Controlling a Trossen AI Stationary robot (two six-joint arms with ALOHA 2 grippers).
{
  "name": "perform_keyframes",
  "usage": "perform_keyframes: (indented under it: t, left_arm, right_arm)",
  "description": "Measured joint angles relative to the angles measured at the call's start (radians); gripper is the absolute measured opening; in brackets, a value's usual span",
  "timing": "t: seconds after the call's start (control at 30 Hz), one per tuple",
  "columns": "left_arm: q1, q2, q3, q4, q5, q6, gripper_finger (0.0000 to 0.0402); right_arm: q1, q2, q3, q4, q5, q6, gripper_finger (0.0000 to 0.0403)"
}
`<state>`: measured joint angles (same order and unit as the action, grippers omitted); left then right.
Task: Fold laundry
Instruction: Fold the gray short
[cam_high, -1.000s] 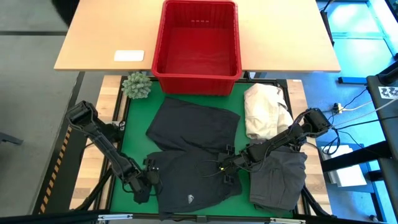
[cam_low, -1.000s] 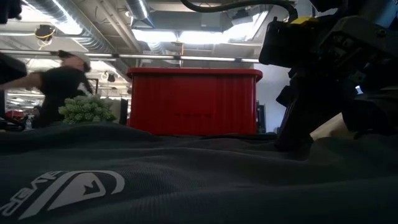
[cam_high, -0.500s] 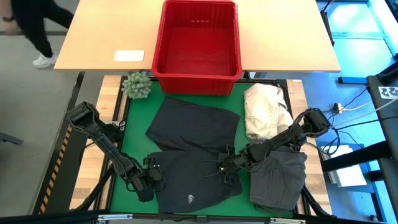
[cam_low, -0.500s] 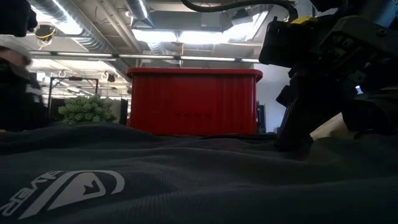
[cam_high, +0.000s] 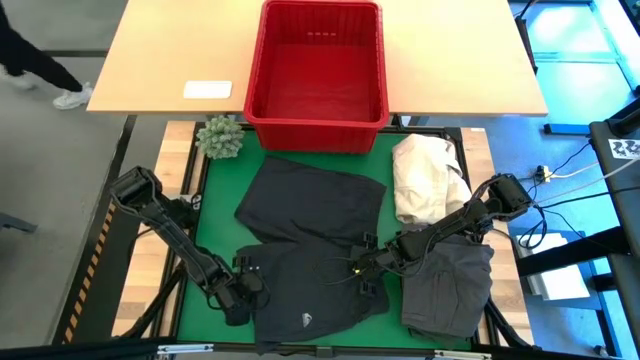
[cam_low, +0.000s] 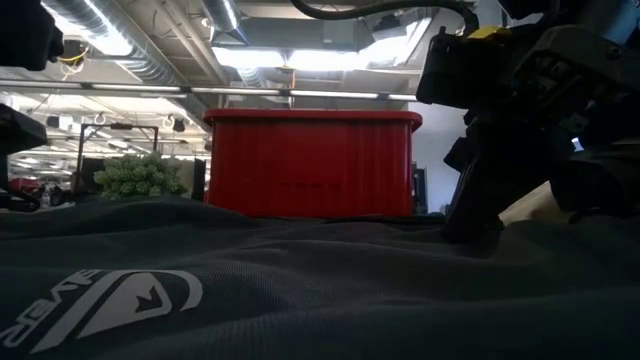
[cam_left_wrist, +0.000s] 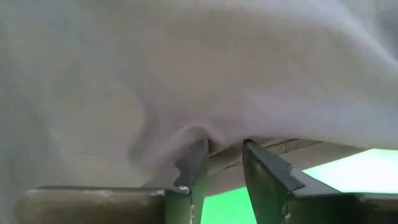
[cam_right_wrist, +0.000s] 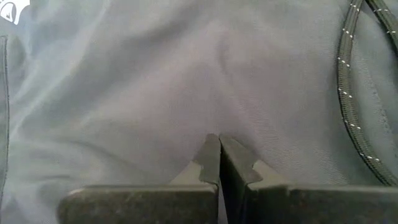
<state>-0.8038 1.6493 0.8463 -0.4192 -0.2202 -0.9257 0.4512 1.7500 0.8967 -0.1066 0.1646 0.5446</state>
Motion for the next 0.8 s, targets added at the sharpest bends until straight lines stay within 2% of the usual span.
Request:
perform_keyframes:
  t: [0.27, 0.53, 0.67, 0.8]
  left_arm:
    - [0.007, 0.0, 0.0, -0.009, -0.002, 0.0, 0.014]
    - [0.004, -0.003, -0.042, 0.0, -0.007, -0.016, 0.0146]
    - [0.004, -0.005, -0.055, -0.003, -0.015, -0.027, 0.0123]
    - [0.004, -0.004, -0.056, -0.013, -0.021, -0.026, 0.006]
  right_arm:
    - [0.0, 0.0, 0.0, 0.0, 0.0, 0.0, 0.0001]
    - [0.0, 0.0, 0.0, 0.0, 0.0, 0.0, 0.0001]
    - [0.0, 0.0, 0.0, 0.0, 0.0, 0.0, 0.0001]
    - [0.0, 0.0, 0.0, 0.0, 0.0, 0.0, 0.0001]
